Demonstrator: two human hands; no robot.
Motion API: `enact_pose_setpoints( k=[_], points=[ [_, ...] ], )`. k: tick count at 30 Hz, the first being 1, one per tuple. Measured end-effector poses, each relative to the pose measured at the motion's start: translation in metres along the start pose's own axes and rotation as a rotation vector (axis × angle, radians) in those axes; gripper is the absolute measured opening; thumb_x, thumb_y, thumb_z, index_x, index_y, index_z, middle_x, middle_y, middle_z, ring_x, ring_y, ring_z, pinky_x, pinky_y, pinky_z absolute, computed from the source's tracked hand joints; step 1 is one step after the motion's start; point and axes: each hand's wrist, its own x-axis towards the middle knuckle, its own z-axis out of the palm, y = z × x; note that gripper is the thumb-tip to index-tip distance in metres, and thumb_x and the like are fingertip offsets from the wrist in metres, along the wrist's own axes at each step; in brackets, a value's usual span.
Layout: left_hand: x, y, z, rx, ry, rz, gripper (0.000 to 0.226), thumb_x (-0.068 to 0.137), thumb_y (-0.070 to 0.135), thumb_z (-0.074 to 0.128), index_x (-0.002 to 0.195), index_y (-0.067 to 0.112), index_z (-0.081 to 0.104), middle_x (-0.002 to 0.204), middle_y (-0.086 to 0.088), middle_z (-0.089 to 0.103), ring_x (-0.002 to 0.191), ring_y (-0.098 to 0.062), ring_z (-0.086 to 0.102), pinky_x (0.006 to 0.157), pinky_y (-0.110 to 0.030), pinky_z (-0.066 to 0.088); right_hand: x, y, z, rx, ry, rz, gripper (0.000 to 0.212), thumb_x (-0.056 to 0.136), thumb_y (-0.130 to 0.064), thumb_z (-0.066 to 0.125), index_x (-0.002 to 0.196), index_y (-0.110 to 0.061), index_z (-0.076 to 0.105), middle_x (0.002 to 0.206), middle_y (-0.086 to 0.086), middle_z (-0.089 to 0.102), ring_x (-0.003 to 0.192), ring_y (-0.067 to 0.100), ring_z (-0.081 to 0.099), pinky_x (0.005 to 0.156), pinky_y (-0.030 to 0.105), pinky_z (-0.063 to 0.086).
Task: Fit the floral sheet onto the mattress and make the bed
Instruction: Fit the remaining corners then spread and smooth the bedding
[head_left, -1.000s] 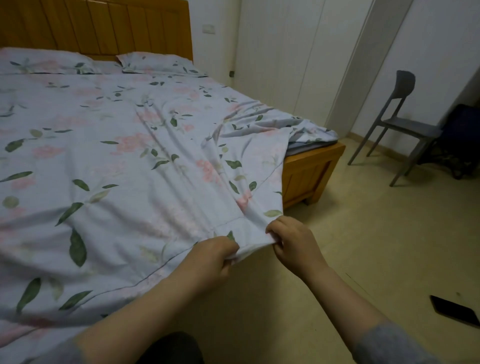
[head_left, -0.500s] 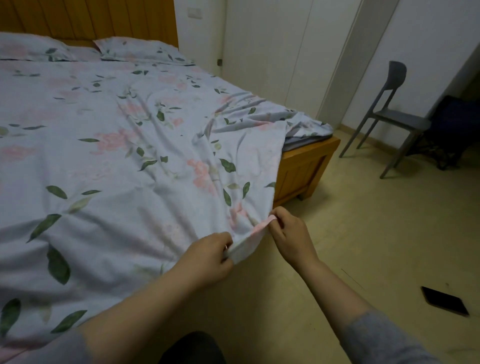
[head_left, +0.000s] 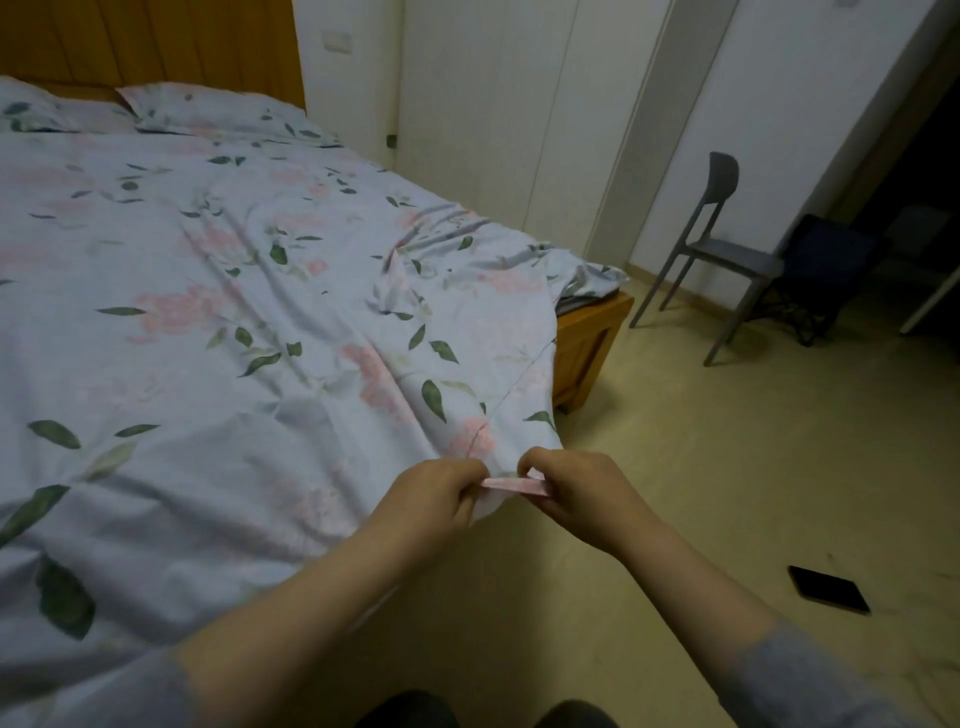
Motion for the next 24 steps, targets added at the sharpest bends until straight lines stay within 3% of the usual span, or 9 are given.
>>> enact_pose_setpoints(
  k=[3, 9, 14, 18, 20, 22, 24],
  points=[
    [0.002, -0.003, 0.0, 0.023, -0.046, 0.038, 0.017, 0.091, 0.017, 0.041, 0.076, 0.022, 0.048, 0.07, 0.006, 0.051, 0.068, -0.014, 0.049, 0.06, -0.026, 0.036, 0.007, 0.017, 0.005, 0.021, 0.069, 0.117, 0.018, 0.079, -0.018, 0.065, 0.097, -0.021, 0.064, 0.087, -0.001, 0.069, 0.075, 0.021, 0.063, 0.058, 0.024, 0.037],
    [0.013, -0.008, 0.008, 0.033, -0.066, -0.009, 0.029, 0.091, 0.013, 0.043, 0.066, 0.028, 0.039, 0.061, 0.011, 0.041, 0.06, -0.005, 0.042, 0.054, -0.018, 0.026, 0.025, 0.064, 0.023, -0.013, 0.17, 0.307, 0.027, 0.077, -0.011, 0.064, 0.103, -0.017, 0.064, 0.099, 0.0, 0.061, 0.088, 0.02, 0.056, 0.061, 0.023, 0.034],
    [0.009, -0.01, 0.015, 0.129, -0.084, -0.115, 0.023, 0.092, 0.017, 0.043, 0.069, 0.02, 0.047, 0.063, 0.007, 0.044, 0.06, -0.007, 0.044, 0.055, -0.018, 0.03, 0.032, 0.093, 0.02, 0.326, 0.337, 0.434, 0.022, 0.085, -0.001, 0.052, 0.097, -0.013, 0.066, 0.096, 0.003, 0.064, 0.081, 0.015, 0.053, 0.059, 0.011, 0.033],
    [0.016, -0.002, 0.032, 0.205, -0.035, -0.241, 0.019, 0.093, 0.027, 0.044, 0.076, 0.022, 0.05, 0.074, 0.007, 0.049, 0.071, -0.011, 0.049, 0.058, -0.019, 0.032, 0.036, 0.102, 0.017, 0.52, 0.304, 0.28, 0.019, 0.092, -0.007, 0.051, 0.1, -0.019, 0.063, 0.09, -0.004, 0.064, 0.076, 0.01, 0.057, 0.058, 0.014, 0.04],
    [0.024, 0.011, 0.045, 0.22, -0.023, -0.274, 0.01, 0.093, 0.036, 0.048, 0.096, 0.027, 0.053, 0.095, 0.01, 0.054, 0.086, -0.008, 0.051, 0.068, -0.016, 0.034, 0.038, 0.11, 0.015, 0.469, 0.251, 0.146, 0.018, 0.093, -0.01, 0.049, 0.1, -0.019, 0.063, 0.09, -0.002, 0.066, 0.075, 0.012, 0.058, 0.056, 0.017, 0.04],
    [0.034, 0.026, 0.06, 0.226, -0.01, -0.31, 0.037, 0.089, 0.044, 0.055, 0.122, 0.028, 0.048, 0.116, 0.01, 0.05, 0.105, -0.008, 0.051, 0.083, -0.017, 0.038, 0.039, 0.114, 0.008, 0.379, 0.178, 0.003, 0.015, 0.091, -0.012, 0.052, 0.098, -0.017, 0.064, 0.09, 0.001, 0.067, 0.075, 0.015, 0.059, 0.054, 0.019, 0.034],
    [0.049, 0.046, 0.079, 0.212, 0.039, -0.334, 0.045, 0.087, 0.048, 0.056, 0.126, 0.027, 0.045, 0.119, 0.009, 0.048, 0.109, -0.011, 0.049, 0.088, -0.022, 0.039, 0.035, 0.117, 0.001, 0.287, 0.116, -0.129, 0.009, 0.09, -0.016, 0.055, 0.094, -0.018, 0.063, 0.088, 0.001, 0.068, 0.076, 0.016, 0.059, 0.055, 0.02, 0.03]
  ],
)
